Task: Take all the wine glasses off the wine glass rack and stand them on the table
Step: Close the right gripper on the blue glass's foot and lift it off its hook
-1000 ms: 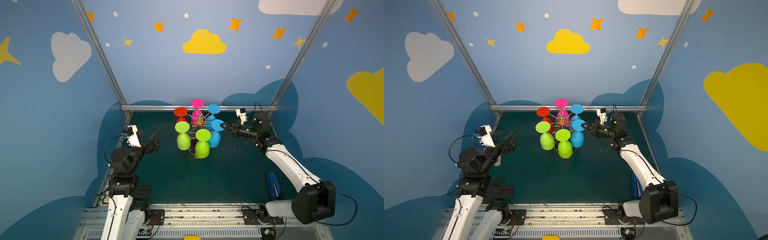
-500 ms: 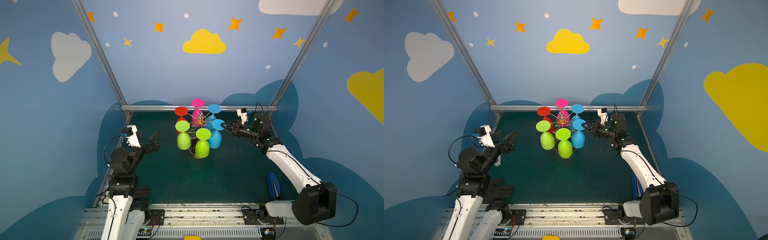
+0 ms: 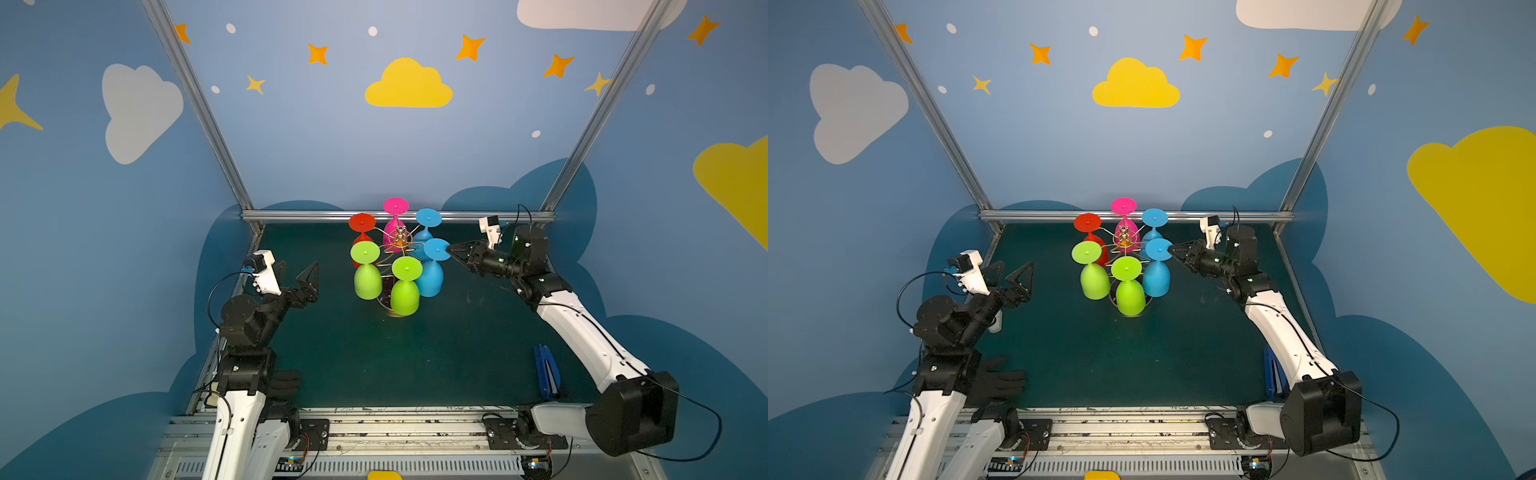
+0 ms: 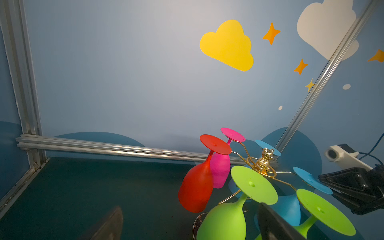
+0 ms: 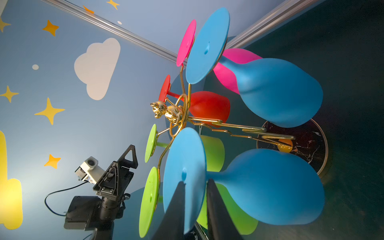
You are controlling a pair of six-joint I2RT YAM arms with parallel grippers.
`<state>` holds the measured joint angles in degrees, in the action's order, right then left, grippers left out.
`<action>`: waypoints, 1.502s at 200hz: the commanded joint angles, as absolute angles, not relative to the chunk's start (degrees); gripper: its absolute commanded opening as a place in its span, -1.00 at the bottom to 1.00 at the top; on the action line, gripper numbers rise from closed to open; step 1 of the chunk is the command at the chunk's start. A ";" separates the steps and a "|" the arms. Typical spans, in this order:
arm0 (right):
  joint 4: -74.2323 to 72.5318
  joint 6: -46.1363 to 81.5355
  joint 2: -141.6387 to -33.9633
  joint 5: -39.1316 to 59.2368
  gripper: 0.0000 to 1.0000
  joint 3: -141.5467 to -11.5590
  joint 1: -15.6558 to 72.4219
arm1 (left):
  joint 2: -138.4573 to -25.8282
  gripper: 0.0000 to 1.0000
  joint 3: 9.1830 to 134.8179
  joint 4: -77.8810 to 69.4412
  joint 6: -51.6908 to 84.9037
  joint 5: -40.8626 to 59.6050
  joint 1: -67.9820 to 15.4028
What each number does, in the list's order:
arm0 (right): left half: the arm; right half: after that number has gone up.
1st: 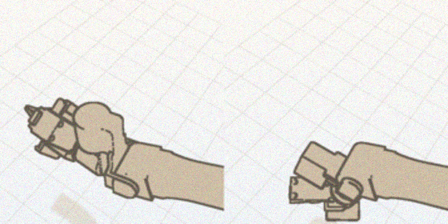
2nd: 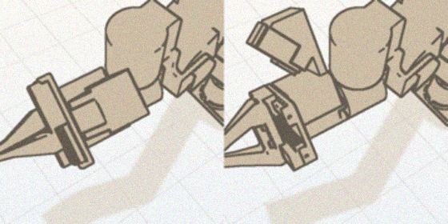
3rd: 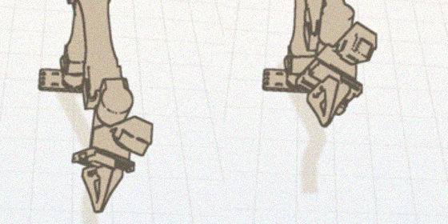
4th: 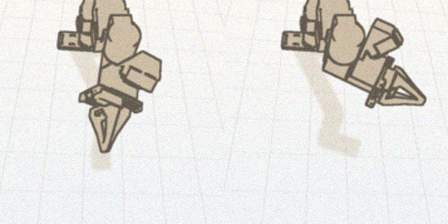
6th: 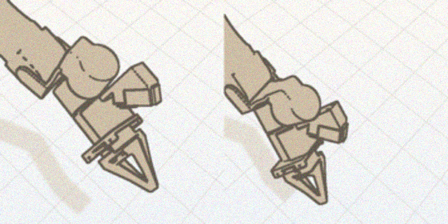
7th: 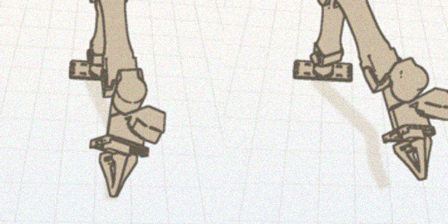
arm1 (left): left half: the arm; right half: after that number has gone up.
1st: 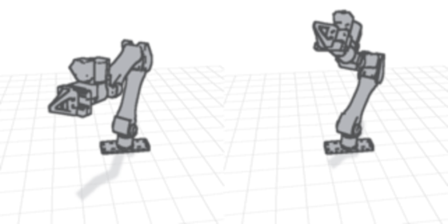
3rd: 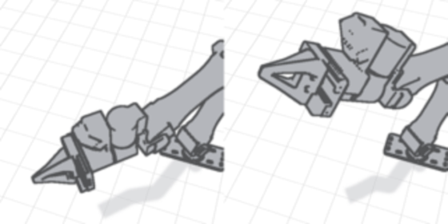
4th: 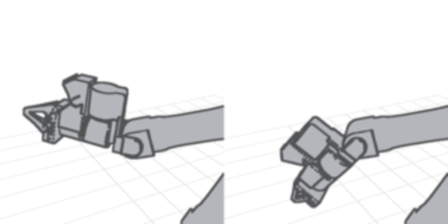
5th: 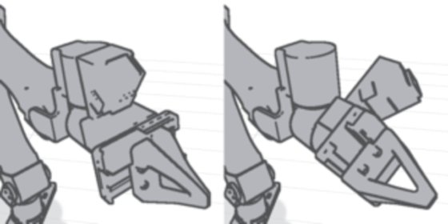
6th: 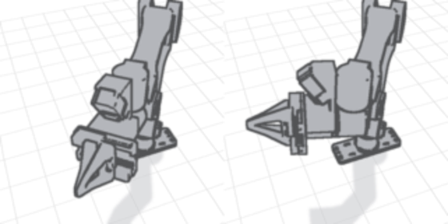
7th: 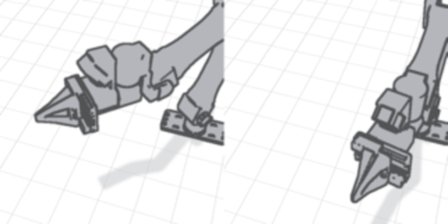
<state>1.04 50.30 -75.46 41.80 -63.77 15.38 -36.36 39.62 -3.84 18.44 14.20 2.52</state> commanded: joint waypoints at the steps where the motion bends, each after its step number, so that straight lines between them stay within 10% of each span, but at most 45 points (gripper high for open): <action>1: 1.36 49.57 -74.08 41.61 -0.70 -65.48 15.18 | -35.95 0.99 38.94 -4.92 18.75 14.85 2.73; 73: 2.20 50.17 -73.08 42.15 -1.00 -66.18 14.94 | -35.78 0.99 38.95 -5.01 18.88 14.91 2.84; 300: -3.36 54.43 -77.15 43.73 -1.00 -71.75 17.78 | -35.88 0.99 38.83 -5.36 19.32 15.48 2.97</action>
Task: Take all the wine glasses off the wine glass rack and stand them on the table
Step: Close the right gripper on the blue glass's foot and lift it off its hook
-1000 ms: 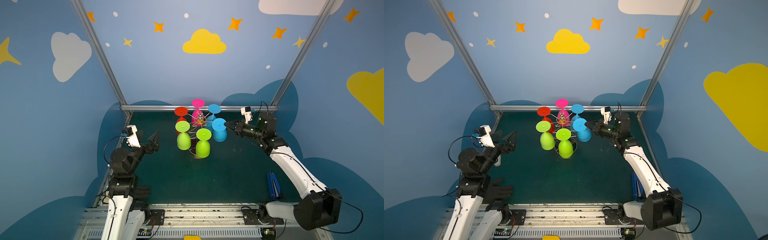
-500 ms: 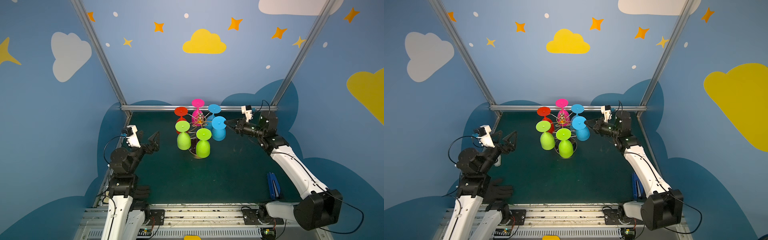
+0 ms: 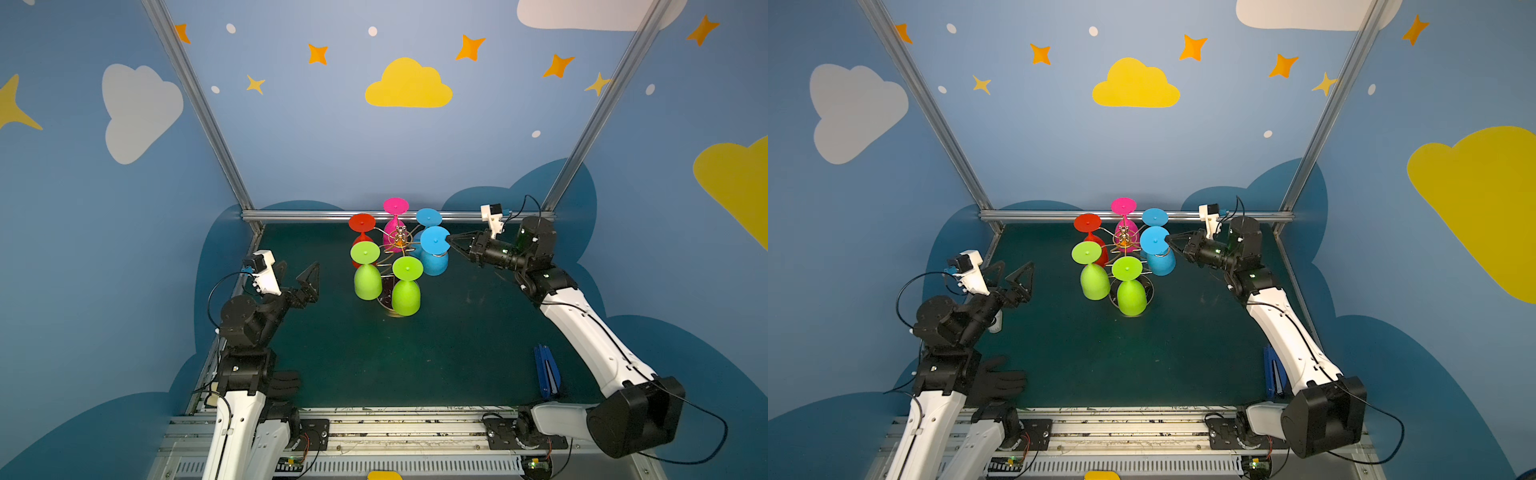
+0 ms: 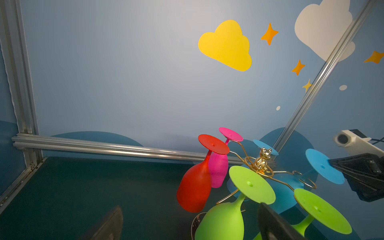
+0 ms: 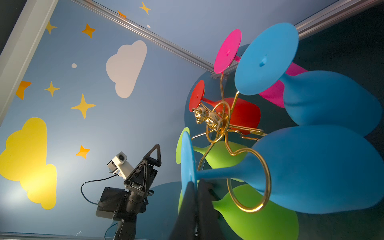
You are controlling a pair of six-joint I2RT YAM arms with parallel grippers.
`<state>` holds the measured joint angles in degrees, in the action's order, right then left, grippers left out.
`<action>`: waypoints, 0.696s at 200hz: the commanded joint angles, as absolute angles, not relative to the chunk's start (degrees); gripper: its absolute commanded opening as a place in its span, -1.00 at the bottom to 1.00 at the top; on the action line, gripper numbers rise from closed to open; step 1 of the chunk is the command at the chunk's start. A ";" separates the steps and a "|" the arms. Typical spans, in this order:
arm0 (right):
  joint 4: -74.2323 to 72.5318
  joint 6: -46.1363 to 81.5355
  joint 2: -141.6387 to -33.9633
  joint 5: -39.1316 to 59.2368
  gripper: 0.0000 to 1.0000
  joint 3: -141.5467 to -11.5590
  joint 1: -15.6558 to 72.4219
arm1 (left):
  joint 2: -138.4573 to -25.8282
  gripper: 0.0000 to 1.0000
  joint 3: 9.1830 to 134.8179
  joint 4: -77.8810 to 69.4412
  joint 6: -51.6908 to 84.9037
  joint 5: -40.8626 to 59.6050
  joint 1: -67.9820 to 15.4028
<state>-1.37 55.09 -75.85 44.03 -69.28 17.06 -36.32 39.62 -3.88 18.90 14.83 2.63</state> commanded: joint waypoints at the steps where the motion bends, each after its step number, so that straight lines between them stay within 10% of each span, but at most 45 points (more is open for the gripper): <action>1: -3.35 54.42 -77.20 43.71 -1.00 -71.78 17.81 | -35.87 0.99 38.84 -5.36 19.33 15.47 2.94; 139: -1.49 52.78 -81.20 42.54 -1.00 -73.98 21.16 | -35.42 0.99 38.73 -5.54 19.34 15.56 3.06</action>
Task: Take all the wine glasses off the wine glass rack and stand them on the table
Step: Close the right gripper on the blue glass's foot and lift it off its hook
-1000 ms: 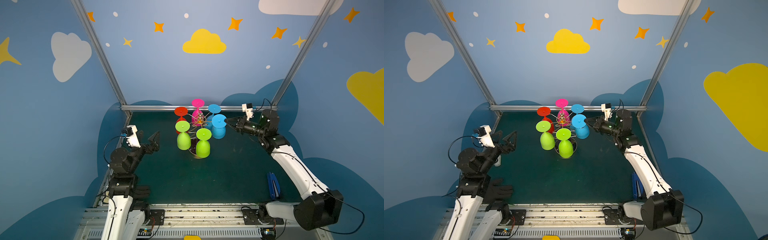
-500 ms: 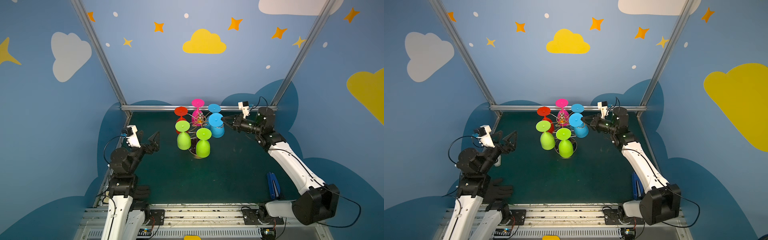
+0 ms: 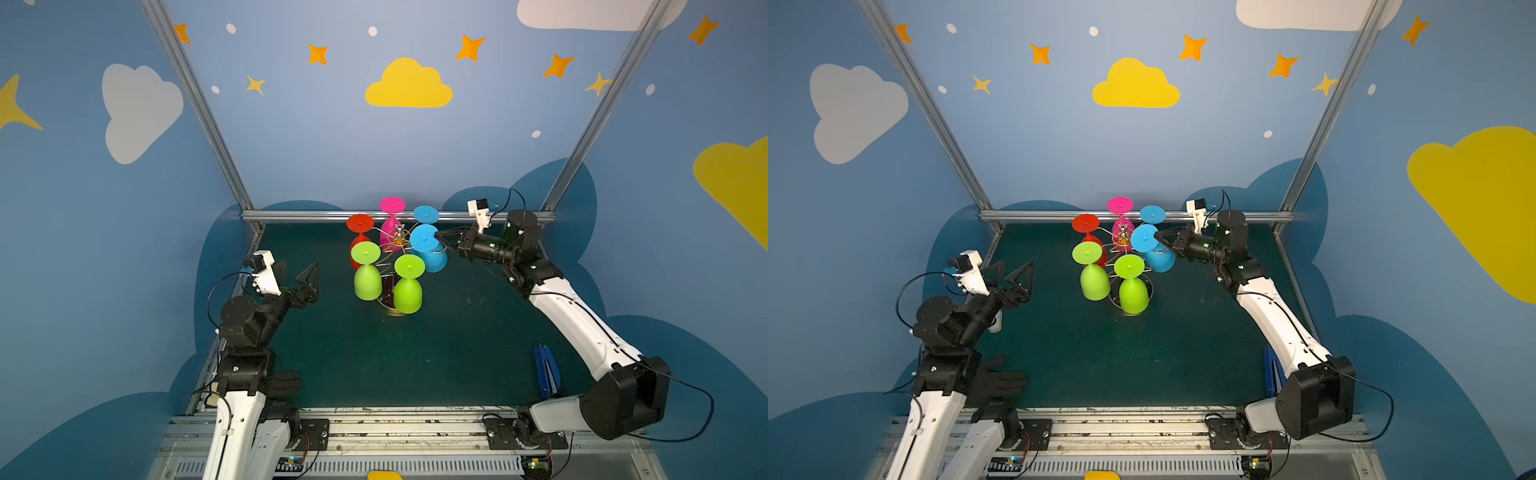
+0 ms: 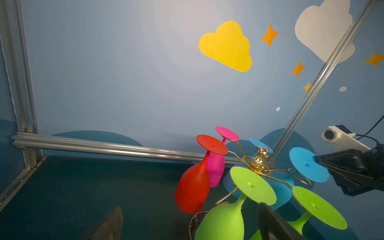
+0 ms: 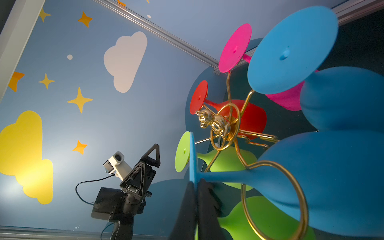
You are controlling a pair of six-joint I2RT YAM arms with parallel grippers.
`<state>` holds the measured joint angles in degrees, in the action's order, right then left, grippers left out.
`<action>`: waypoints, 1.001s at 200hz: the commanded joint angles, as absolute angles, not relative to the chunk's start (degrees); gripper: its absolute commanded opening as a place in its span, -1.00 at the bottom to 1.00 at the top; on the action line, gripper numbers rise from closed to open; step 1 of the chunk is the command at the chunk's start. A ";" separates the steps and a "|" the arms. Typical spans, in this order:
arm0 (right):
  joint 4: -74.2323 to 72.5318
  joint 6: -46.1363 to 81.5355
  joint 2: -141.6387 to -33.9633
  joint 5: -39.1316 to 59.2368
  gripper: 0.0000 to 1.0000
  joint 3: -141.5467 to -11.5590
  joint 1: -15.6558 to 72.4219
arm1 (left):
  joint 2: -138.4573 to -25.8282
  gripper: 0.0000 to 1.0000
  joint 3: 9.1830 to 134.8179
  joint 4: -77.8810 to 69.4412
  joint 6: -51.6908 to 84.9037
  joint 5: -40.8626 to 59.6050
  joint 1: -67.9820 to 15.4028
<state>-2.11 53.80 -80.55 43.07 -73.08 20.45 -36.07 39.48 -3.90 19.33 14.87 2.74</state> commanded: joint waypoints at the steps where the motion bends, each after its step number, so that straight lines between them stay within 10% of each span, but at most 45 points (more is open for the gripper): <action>1: -1.49 52.76 -81.16 42.54 -1.00 -73.99 21.21 | -35.42 0.99 38.74 -5.54 19.34 15.56 3.07; 200: 7.64 45.93 -69.86 35.42 -1.00 -67.34 21.99 | -35.43 0.99 38.84 -5.15 19.41 15.23 3.09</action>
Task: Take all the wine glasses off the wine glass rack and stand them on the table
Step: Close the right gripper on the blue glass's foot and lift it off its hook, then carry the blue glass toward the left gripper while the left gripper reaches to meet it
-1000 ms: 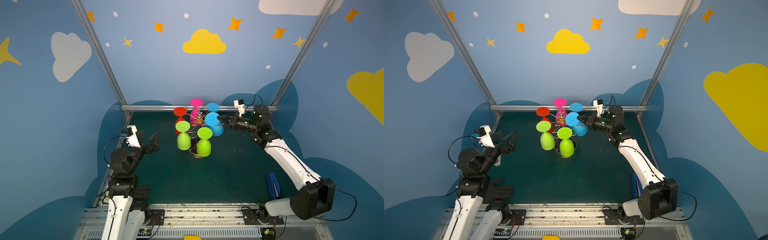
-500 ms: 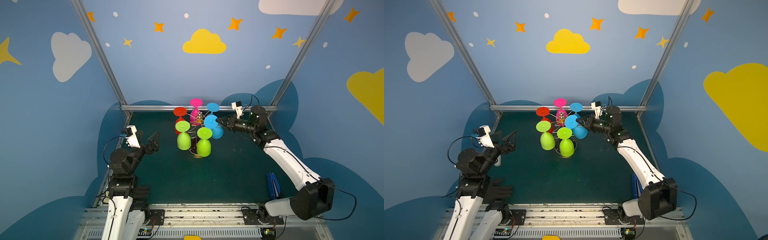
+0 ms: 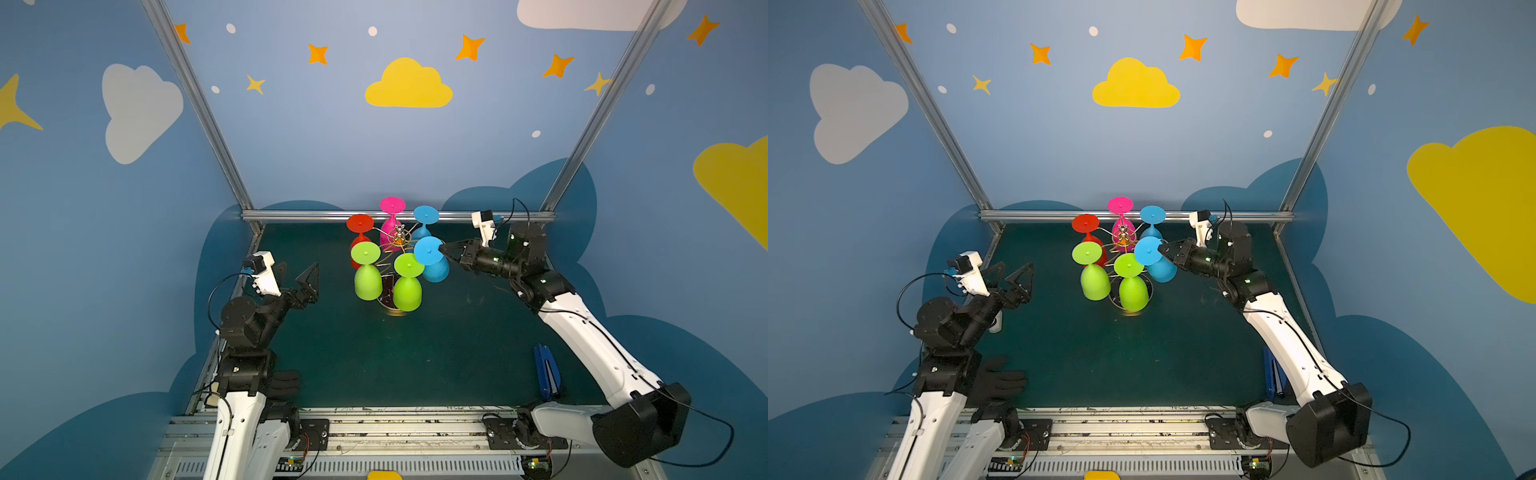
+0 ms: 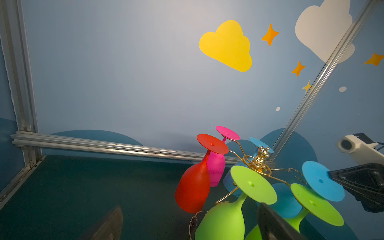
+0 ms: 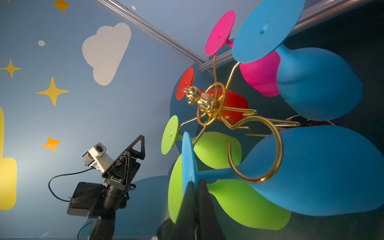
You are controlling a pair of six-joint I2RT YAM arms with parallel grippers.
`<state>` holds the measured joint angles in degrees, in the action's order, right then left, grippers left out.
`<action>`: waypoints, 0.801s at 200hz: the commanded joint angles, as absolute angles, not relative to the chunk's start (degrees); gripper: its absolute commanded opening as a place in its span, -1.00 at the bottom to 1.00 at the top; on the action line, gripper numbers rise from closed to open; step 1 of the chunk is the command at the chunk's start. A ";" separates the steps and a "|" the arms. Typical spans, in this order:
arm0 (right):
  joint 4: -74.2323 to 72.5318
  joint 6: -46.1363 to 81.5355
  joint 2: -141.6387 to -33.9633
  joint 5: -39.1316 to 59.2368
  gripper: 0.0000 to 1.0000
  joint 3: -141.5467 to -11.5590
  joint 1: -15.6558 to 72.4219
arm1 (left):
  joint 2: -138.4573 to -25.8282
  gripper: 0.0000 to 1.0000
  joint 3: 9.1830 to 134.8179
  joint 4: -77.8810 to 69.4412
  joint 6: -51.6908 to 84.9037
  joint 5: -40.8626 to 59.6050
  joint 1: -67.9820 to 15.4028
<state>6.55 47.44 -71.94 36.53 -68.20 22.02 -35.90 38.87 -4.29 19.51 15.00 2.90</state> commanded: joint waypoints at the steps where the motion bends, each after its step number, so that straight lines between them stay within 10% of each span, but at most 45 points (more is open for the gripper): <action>1: 7.73 45.91 -69.78 35.42 -1.00 -67.24 21.98 | -35.42 0.99 38.84 -5.12 19.42 15.18 3.13; 76: 15.81 40.36 -56.69 31.59 -1.00 -58.49 18.21 | -33.60 0.99 42.66 0.16 17.26 13.00 3.10; 160: 21.60 28.97 -49.09 29.45 -1.00 -66.87 15.28 | -47.92 0.64 53.17 -16.94 45.28 48.54 1.38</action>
